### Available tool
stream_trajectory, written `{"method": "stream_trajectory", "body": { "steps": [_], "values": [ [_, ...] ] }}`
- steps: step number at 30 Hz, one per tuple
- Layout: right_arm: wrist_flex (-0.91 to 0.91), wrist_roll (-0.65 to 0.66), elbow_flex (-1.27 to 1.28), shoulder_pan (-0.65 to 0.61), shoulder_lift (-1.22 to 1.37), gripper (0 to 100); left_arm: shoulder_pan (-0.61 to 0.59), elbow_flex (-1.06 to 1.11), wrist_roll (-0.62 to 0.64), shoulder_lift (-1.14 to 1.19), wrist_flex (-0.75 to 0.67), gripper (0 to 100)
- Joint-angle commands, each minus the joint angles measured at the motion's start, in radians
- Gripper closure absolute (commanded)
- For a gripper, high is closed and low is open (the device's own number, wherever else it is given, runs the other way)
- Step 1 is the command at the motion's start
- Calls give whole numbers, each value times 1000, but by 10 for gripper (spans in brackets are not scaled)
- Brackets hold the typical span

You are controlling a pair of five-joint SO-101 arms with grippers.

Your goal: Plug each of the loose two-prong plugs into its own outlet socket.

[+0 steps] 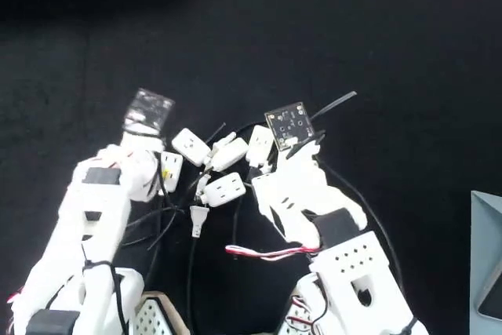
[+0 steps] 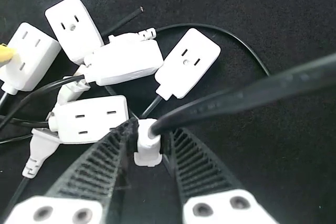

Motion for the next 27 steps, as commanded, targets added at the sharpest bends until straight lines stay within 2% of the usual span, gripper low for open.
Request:
{"method": "stream_trajectory", "body": {
  "steps": [1,6,9,16,20,27],
  "values": [
    [-5,-8,-42,11,4,985,-21,-120,98,-9,123,766],
    [-5,-6,-45,11,4,985,41,-257,236,-9,328,721],
    [-5,-6,-45,11,4,985,77,-286,265,2,356,715],
    [-5,-6,-41,11,4,985,96,-134,261,83,129,719],
    [-3,-6,-41,11,4,985,96,-114,259,195,58,721],
    [0,-6,-41,11,4,985,97,-213,259,336,49,888]
  ]
}}
